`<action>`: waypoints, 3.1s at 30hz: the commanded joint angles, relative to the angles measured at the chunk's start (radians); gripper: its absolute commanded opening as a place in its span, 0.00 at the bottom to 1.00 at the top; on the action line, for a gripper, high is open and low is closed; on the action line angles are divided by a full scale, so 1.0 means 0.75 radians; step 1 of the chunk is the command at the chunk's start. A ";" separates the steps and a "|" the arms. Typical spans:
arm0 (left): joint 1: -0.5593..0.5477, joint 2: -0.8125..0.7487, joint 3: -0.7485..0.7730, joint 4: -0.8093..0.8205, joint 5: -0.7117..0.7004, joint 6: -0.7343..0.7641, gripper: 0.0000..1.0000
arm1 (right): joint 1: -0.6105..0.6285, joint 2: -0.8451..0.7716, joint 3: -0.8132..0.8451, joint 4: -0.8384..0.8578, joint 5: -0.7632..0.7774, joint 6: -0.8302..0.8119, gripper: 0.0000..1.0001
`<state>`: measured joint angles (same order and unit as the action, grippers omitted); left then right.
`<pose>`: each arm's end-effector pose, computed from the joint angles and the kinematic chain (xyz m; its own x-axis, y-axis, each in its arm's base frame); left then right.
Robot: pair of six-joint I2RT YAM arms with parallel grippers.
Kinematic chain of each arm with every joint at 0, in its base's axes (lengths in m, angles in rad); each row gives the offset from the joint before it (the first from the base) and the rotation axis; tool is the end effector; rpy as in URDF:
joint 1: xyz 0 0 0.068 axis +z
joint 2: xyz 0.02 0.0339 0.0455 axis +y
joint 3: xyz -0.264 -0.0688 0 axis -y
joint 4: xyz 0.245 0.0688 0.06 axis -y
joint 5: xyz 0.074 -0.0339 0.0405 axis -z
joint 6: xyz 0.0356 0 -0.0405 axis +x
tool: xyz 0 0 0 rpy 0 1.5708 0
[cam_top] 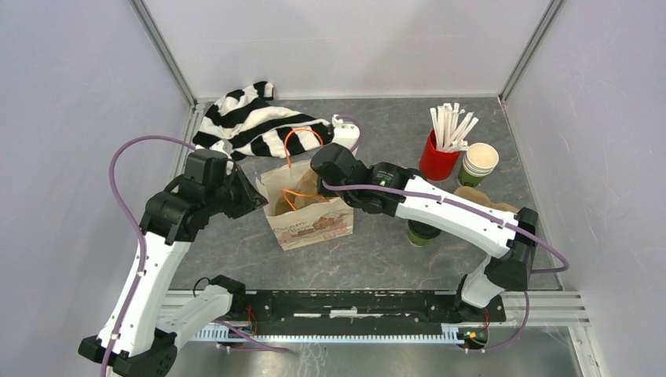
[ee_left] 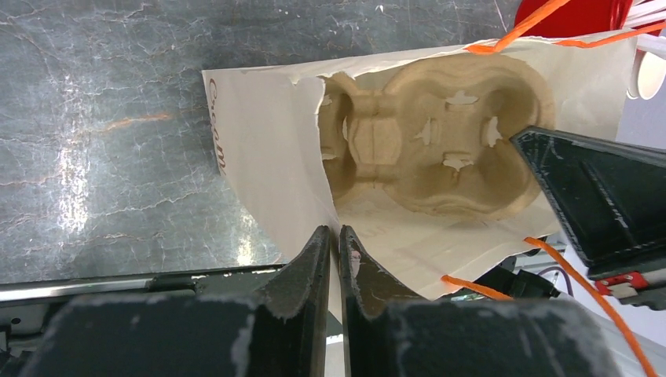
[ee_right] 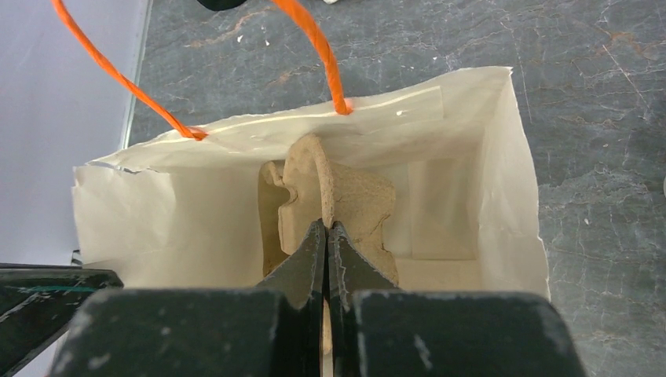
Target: Pack the takeout coffee
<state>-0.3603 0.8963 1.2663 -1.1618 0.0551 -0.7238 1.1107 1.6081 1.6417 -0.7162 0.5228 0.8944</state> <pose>0.1292 -0.0508 0.3863 -0.7561 -0.4218 -0.5005 -0.1501 0.8560 -0.4946 0.1731 0.3093 0.3794 -0.6466 0.2169 -0.7313 -0.1598 0.8989 0.4079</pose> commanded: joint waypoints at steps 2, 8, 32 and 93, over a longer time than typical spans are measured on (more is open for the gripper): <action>0.002 0.011 0.005 0.058 0.010 0.068 0.15 | 0.005 0.018 -0.038 0.102 0.012 -0.010 0.00; 0.002 0.017 0.006 0.058 0.009 0.067 0.15 | 0.006 0.025 -0.101 0.155 -0.015 -0.003 0.00; 0.002 0.009 -0.011 0.063 0.007 0.051 0.15 | 0.002 0.042 -0.177 0.230 -0.094 -0.009 0.01; 0.002 -0.482 -0.655 0.798 -0.083 0.073 0.02 | -0.299 -0.508 -0.874 0.987 -0.433 -1.000 0.00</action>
<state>-0.3603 0.6109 0.8955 -0.7074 -0.0631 -0.5915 0.8841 1.2022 1.0260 -0.1772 0.2226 0.1612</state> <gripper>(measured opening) 0.032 0.004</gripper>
